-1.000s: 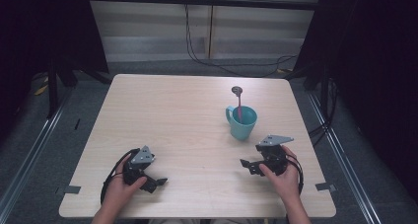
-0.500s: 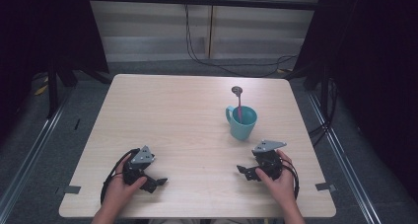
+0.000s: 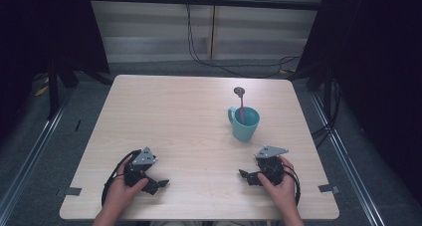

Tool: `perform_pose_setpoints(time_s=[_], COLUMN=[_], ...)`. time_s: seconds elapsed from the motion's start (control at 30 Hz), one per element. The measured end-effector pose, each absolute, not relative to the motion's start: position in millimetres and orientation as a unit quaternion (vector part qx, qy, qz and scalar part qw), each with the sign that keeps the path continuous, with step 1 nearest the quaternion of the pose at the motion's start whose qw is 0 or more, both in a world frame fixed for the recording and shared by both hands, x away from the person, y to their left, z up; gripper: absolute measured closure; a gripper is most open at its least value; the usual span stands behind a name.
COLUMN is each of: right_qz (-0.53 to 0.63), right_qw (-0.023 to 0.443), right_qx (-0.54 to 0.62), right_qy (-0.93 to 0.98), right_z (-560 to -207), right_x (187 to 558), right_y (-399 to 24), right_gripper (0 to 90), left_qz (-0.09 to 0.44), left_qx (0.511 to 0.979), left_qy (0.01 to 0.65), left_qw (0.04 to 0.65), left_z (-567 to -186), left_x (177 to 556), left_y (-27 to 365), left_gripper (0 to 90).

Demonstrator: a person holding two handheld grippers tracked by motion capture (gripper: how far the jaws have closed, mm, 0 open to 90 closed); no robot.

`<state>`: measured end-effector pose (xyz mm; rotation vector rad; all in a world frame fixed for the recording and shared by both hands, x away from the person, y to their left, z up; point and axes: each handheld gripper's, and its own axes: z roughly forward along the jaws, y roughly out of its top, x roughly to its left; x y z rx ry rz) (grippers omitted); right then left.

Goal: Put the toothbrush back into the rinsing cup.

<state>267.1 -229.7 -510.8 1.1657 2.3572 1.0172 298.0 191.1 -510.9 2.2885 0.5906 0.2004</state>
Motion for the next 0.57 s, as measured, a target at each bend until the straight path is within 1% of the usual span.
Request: perform_pose_setpoints(time_s=[0.57], right_qz=[0.356], right_qw=[0.161], right_qx=[0.413], right_qy=[0.823], right_z=[-511.3], right_x=[266.2], right_y=[-229.5], right_gripper=[13.1], left_qz=[0.079], left_qx=[0.895], left_qy=[0.23], left_qw=[0.375], left_z=[-510.9], left_x=[298.0], left_y=[191.2], left_gripper=[0.0])
